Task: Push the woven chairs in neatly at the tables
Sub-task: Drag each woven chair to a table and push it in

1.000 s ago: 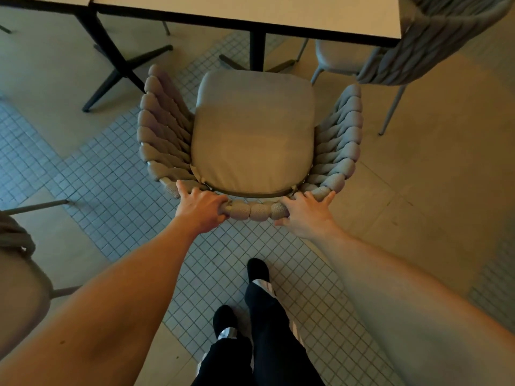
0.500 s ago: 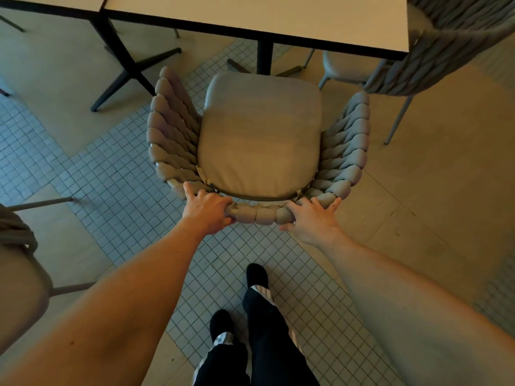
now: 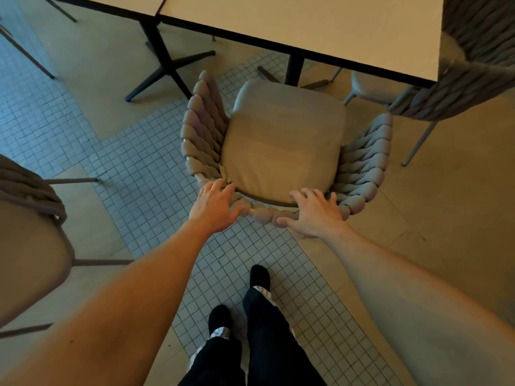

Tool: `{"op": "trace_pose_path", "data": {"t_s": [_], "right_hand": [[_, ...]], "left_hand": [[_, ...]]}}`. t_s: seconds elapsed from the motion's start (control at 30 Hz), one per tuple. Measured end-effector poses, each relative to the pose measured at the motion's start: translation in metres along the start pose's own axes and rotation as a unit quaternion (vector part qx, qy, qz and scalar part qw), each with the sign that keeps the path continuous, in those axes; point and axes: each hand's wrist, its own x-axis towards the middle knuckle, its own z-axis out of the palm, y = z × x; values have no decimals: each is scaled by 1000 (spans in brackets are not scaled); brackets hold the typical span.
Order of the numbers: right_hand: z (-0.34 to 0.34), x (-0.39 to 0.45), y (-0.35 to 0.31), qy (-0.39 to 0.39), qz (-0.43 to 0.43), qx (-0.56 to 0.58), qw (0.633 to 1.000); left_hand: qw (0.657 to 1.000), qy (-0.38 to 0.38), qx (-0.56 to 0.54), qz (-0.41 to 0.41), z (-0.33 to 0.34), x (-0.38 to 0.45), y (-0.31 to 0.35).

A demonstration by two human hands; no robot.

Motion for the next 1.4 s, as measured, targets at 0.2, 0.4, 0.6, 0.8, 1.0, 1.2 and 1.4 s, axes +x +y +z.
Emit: {"op": "trace_pose_path", "data": {"t_s": [0.2,0.4,0.6,0.8,1.0,1.2,1.4], "right_hand": [[-18,8,-39,-10,-63,-35,997],[-32,17,-101,-40,-155,-85,983],[-39,27,-171,-38,-237,-124,963],[-39,38,-246,-38,-294,-169,940],[-42,53,-316,-54,-329,-203,921],[-57,75,-397,-66,-355,-243,900],[-71,109,-483,-57,-374,-265,887]], "left_hand": [[997,7,-31,-73,-17,-29,-18],[980,22,-58,-187,-36,-72,-55],[958,46,-80,-272,-50,-119,-100],[932,77,-105,-339,-62,-161,-148],[906,98,-134,-390,-78,-185,-200],[883,114,-163,-424,-107,-190,-261],[865,126,-198,-443,-140,-186,-327]]}}
